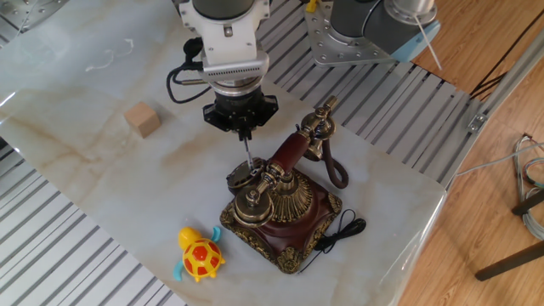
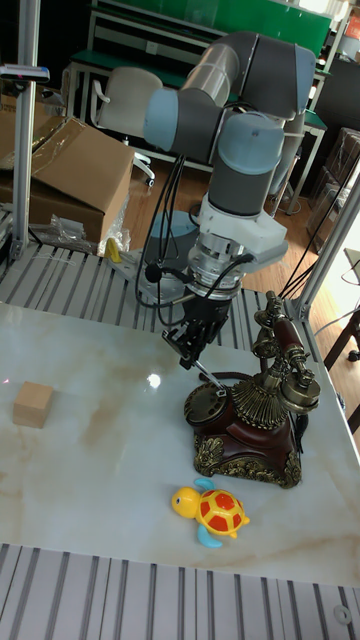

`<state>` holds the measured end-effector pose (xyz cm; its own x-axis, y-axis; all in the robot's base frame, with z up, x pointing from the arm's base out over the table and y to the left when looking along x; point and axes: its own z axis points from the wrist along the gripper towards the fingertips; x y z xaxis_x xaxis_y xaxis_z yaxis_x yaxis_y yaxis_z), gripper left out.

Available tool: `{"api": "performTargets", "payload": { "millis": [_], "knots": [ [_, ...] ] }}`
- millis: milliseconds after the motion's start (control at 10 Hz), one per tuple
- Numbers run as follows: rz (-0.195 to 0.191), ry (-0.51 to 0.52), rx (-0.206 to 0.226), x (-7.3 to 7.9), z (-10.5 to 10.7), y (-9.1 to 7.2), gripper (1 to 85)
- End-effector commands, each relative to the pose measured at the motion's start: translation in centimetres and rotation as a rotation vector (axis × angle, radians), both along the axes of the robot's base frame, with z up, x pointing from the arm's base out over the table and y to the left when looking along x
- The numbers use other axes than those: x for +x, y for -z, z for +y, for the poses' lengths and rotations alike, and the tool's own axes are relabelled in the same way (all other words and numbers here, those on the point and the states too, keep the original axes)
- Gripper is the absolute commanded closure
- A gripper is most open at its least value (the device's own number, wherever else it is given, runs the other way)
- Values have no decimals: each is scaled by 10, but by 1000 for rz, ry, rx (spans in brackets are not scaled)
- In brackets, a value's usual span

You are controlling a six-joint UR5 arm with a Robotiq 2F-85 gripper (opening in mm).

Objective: Dial a number on an old rotary phone

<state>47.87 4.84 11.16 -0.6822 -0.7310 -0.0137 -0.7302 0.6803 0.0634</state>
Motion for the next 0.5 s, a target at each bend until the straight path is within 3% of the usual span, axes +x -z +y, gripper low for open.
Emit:
{"api": "performTargets", "payload": {
  "millis": [0,400],
  "knots": [
    [20,21,28,-6,3,3,843],
    [33,42,24,-11,4,9,843]
  ]
}}
